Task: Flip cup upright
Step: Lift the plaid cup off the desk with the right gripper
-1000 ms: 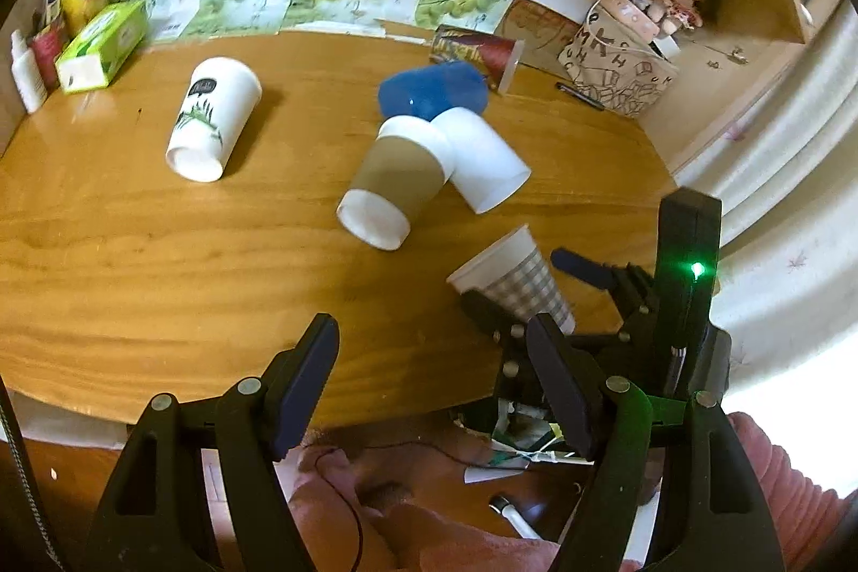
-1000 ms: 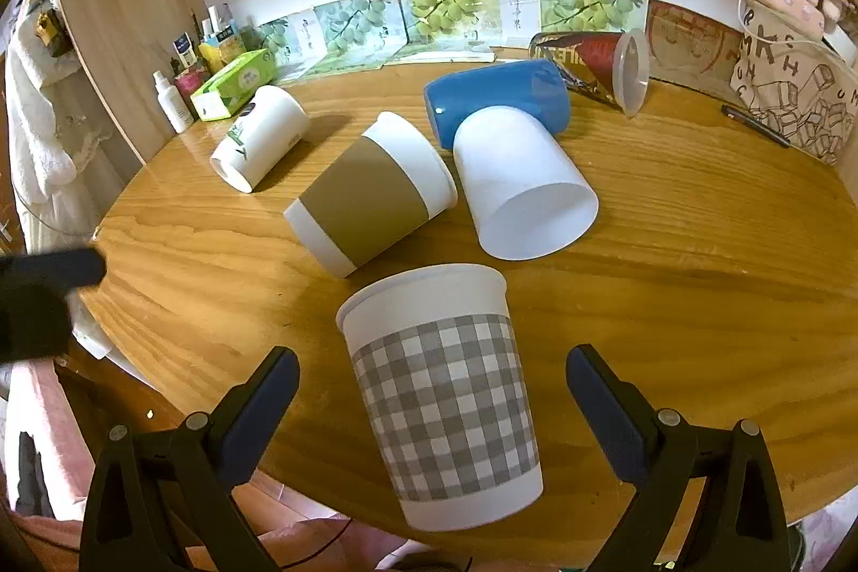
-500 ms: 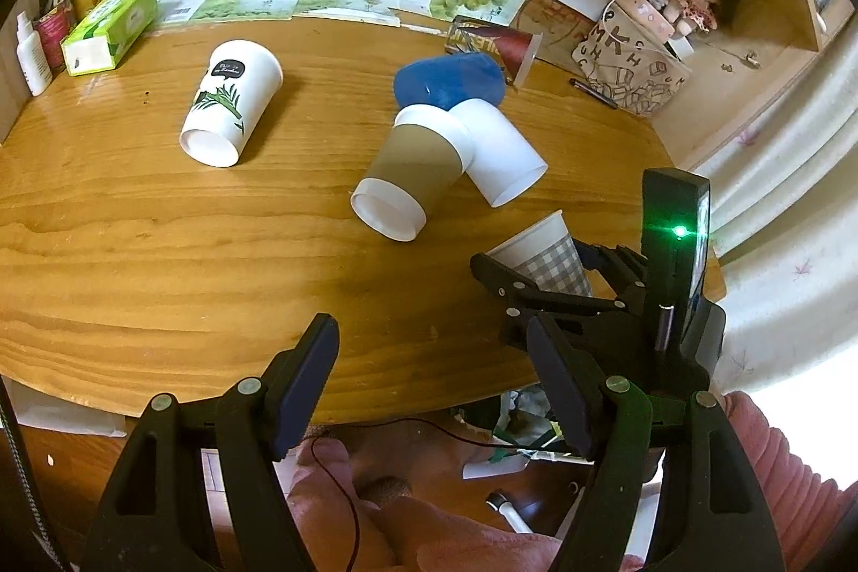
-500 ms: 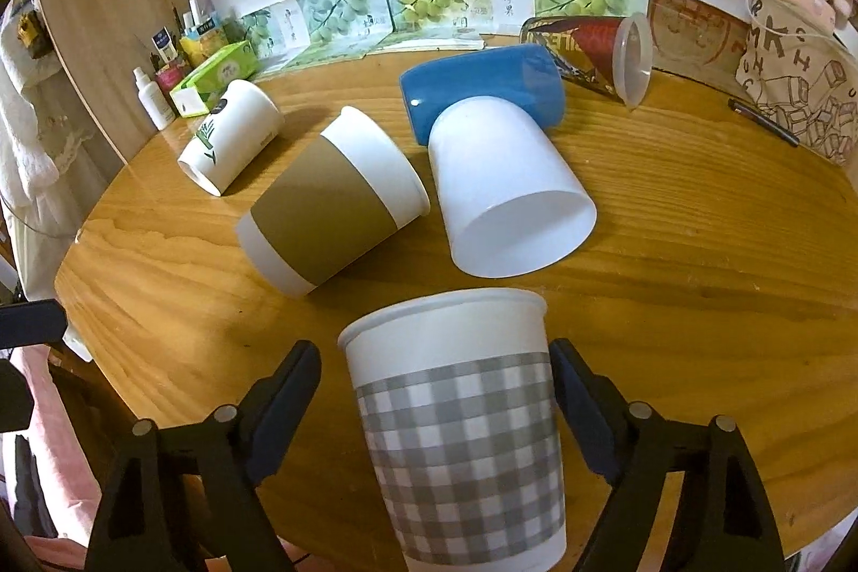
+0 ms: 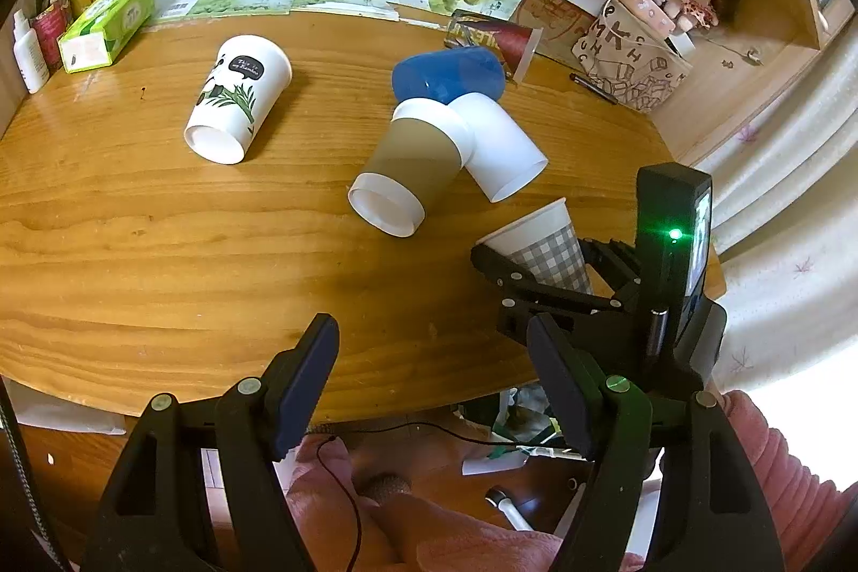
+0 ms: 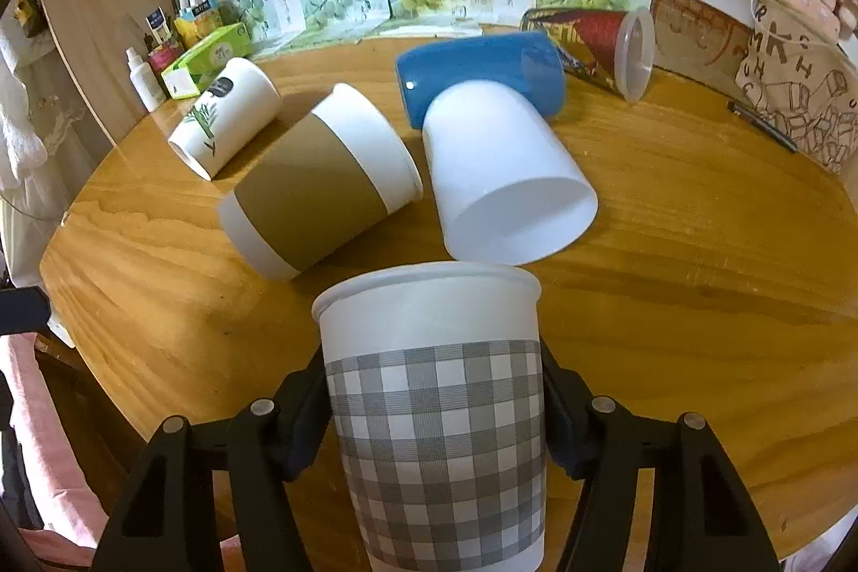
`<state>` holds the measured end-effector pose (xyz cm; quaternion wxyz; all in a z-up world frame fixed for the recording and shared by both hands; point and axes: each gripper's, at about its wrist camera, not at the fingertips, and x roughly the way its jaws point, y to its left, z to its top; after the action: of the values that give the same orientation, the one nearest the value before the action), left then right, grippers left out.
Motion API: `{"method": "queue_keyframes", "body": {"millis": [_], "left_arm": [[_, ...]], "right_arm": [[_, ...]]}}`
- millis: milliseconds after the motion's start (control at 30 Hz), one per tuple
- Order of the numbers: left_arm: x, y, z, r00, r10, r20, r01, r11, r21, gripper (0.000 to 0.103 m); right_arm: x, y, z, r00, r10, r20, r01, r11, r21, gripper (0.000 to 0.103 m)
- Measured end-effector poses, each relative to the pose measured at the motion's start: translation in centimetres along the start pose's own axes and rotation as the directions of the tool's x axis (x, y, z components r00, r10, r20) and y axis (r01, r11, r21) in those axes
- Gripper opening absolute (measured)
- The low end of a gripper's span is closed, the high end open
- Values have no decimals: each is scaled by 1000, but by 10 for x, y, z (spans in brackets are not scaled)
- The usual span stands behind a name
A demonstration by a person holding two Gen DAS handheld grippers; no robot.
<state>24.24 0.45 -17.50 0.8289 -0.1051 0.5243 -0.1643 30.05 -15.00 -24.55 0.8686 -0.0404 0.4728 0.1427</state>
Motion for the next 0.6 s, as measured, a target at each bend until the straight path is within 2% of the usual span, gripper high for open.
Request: {"method": "queue_keyframes", "body": {"millis": [267, 433, 600], "left_arm": [[-1, -1, -2, 1000, 0, -4, 0, 1000, 5, 76], [-2, -3, -2, 1000, 7, -6, -7, 1000, 15, 76], [-1, -5, 0, 1000, 14, -14, -13, 999, 41, 76]], "right_arm": [[-19, 1, 6, 994, -2, 107, 1, 1000, 11, 66], [-34, 3, 8, 979, -5, 206, -1, 1000, 24, 66], [-45, 10, 9, 954, -47, 295, 38, 999, 36, 66]]}}
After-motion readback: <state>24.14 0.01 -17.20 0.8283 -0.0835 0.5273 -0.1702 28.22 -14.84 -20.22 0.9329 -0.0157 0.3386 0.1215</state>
